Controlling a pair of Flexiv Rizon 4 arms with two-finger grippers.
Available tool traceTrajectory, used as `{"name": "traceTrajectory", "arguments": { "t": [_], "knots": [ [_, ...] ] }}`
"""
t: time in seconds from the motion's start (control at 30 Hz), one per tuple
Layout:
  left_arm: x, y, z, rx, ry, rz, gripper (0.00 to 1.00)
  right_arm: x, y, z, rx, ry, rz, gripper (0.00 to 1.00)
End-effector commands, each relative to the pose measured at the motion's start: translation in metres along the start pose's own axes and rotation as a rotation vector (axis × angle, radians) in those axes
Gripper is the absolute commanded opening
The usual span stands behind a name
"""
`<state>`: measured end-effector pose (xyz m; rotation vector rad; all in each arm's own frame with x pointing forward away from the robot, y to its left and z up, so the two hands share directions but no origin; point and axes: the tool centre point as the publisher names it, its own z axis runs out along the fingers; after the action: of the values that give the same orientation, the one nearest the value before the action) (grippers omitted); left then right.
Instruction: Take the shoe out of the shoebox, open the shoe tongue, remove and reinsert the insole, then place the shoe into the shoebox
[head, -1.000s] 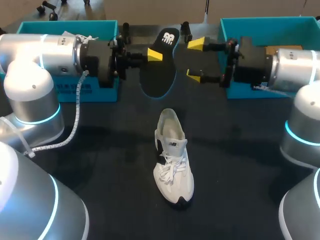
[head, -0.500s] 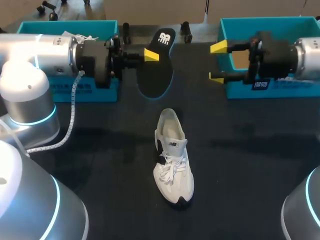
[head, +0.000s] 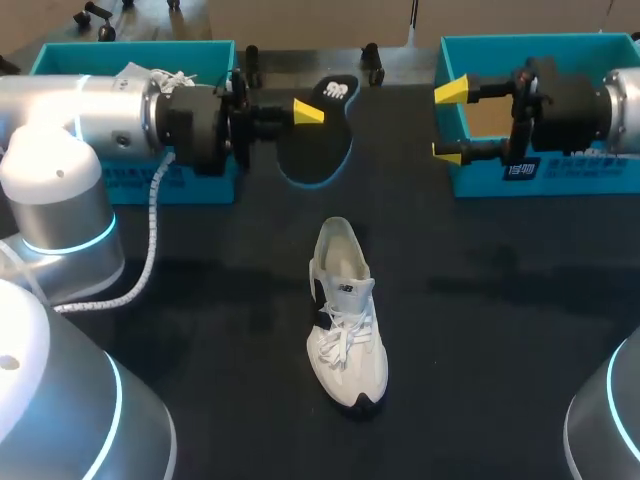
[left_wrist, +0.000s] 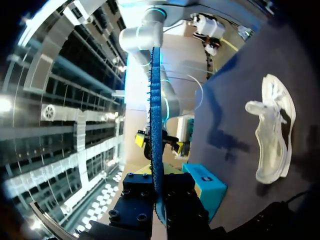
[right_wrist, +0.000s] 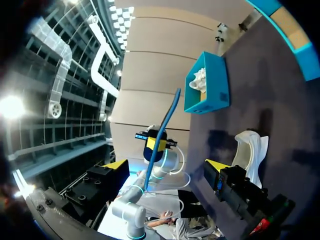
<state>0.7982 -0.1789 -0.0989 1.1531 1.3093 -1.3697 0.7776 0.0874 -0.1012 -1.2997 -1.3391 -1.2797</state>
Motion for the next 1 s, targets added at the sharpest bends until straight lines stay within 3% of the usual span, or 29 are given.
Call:
{"name": "traceTrajectory", "arguments": {
  "t": [0.03,0.17,0.4,0.53,1.0],
  "knots": [
    [-0.002,-0.006,-0.005,0.006,0.003,-0.407,0.00,0.000,-0.001,0.001,-0.003,-0.001,0.000,1.00],
    [0.002,-0.007,-0.014,0.031,0.062,-0.606,0.00,0.000,-0.001,0.001,-0.003,-0.001,0.000,1.00],
    [0.013,-0.010,-0.016,0.143,0.176,-0.904,0.00,0.000,-0.001,0.001,-0.003,-0.001,0.000,1.00],
    [0.022,-0.010,-0.016,0.143,0.176,-1.014,0.00,0.000,-0.001,0.001,-0.003,-0.001,0.000,1.00],
    [0.028,-0.010,-0.018,0.111,0.158,-1.058,0.00,0.000,-0.001,0.001,-0.003,-0.001,0.000,1.00]
  ]
}}
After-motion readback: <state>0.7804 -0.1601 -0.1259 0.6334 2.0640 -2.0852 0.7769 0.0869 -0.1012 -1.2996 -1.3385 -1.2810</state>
